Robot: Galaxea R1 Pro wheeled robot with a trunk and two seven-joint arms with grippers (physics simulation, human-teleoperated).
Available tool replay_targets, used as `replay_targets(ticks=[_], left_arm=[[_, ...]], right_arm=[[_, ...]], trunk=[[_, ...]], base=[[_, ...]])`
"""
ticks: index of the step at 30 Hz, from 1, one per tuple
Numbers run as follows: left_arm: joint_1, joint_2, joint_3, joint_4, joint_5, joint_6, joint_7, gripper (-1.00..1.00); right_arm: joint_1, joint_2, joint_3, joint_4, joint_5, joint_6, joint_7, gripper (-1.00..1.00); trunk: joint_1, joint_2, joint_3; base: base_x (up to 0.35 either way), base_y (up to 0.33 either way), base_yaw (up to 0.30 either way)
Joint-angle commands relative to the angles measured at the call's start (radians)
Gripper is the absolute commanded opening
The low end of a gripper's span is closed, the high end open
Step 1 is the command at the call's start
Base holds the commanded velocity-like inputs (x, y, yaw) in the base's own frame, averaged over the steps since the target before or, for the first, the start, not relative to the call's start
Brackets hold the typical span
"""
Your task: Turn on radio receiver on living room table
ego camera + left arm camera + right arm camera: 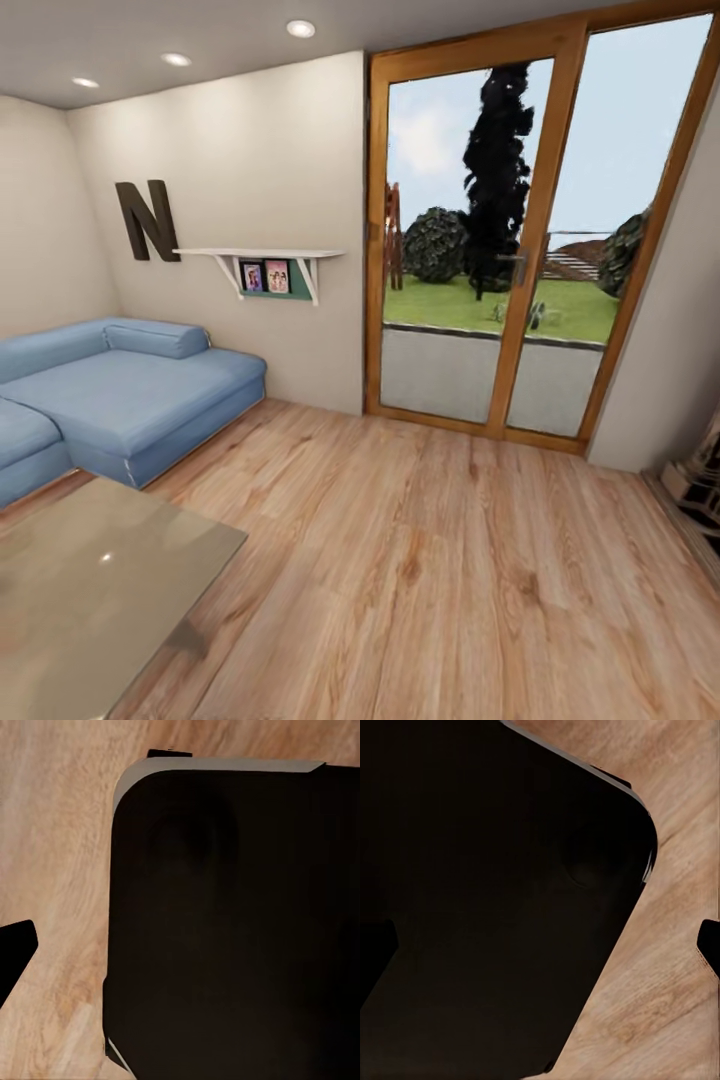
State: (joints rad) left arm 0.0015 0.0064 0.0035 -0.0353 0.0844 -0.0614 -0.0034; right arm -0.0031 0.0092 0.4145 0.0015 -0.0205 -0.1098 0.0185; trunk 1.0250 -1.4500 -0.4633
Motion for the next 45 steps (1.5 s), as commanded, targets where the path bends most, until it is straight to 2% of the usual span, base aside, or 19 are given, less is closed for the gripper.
replay_targets(ticks=[1,45], left_arm=[[0.000,0.000,0.000,0.000,0.000,0.000,0.000,1.00],[0.000,-0.002,0.001,0.000,0.001,0.000,0.000,1.00]], right_arm=[[0.000,0.000,0.000,0.000,0.000,0.000,0.000,1.00],[0.000,0.000,0.000,0.000,0.000,0.001,0.000,1.00]], trunk=[[0.000,0.000,0.000],[0.000,0.000,0.000]], base=[[0.002,0.000,0.274],[0.000,0.000,0.284]])
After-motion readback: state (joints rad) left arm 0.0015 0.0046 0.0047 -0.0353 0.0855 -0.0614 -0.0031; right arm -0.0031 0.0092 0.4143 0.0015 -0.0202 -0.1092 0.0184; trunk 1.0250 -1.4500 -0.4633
